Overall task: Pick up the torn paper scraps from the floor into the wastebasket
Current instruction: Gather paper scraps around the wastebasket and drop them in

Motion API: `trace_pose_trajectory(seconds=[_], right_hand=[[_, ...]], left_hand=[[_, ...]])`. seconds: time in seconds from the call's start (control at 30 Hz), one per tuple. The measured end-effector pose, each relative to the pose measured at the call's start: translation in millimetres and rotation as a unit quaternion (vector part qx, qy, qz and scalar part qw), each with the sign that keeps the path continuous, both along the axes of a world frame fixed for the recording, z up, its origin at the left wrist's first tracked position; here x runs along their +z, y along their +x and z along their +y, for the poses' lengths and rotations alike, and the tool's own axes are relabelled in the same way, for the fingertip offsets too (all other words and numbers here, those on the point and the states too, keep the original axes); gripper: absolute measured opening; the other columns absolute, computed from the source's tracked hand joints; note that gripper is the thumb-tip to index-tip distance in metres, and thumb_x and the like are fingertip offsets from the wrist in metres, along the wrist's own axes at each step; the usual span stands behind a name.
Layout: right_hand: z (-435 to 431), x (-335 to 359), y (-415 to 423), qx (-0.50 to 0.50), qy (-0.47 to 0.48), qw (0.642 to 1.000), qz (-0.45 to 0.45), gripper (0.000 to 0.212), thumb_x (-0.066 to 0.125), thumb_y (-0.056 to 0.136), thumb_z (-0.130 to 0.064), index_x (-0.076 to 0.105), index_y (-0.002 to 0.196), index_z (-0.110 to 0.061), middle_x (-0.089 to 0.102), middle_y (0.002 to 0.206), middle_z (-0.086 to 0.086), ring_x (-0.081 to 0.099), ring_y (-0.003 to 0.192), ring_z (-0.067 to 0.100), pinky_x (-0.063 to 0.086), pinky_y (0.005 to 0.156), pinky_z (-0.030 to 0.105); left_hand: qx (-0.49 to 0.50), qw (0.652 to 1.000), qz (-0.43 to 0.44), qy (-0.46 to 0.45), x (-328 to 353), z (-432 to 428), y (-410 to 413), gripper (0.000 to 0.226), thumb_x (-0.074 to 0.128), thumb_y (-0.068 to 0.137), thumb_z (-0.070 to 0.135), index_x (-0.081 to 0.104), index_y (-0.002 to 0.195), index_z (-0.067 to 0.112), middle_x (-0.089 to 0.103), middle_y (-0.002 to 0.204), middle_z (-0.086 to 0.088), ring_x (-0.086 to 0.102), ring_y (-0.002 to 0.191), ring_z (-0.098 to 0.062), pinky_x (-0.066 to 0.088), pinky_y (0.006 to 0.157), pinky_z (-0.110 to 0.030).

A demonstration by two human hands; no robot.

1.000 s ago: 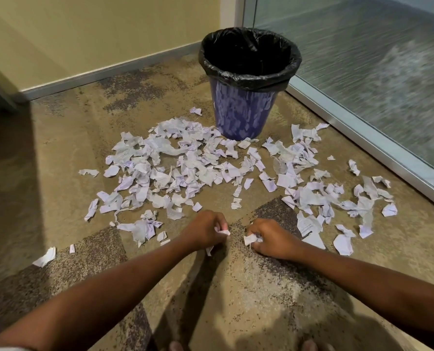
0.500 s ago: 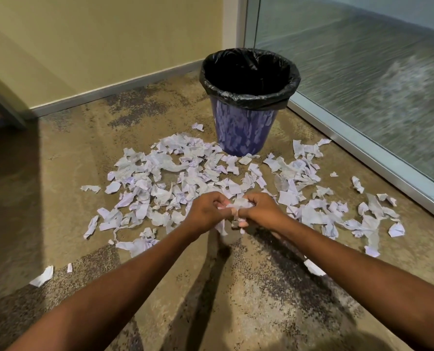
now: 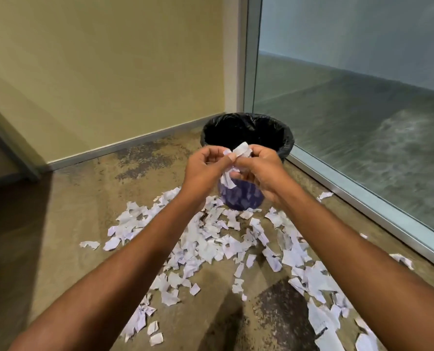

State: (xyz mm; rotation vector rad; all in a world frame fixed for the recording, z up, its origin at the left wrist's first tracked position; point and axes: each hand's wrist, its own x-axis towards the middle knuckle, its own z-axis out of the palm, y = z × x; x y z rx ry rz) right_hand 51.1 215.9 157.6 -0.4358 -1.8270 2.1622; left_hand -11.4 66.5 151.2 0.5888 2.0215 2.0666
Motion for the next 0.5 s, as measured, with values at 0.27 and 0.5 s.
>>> trace_pose_trajectory(seconds=[0.27,0.5], right_hand=[[50,56,-68,-0.02,-0.004,0.999,0.045,0.022,0.075,0.089,0.005,0.072,0.107,-0.007,0.08,0.103,0.012,0.078,0.089,0.022,0.064,0.075,0.033],[72,25,-121,-0.092,-0.005,0.996,-0.006,0.017,0.082,0.083,-0.007,0.075,0.094,-0.017,0.081,0.099,0.012,0.077,0.081,0.021,0.067,0.077,0.043]], left_hand=[[0.053,0.998,0.031,0.031,54,68,-60,0.025,0.081,0.093,0.018,0.073,0.113,0.005,0.079,0.106,-0.015,0.076,0.088,-0.017,0.062,0.085,-0.033],[0.055,0.997,-0.018,-0.043,41,116,-109,0.018,0.074,0.085,0.004,0.075,0.103,0.01,0.08,0.096,-0.015,0.077,0.086,-0.028,0.064,0.079,-0.045]])
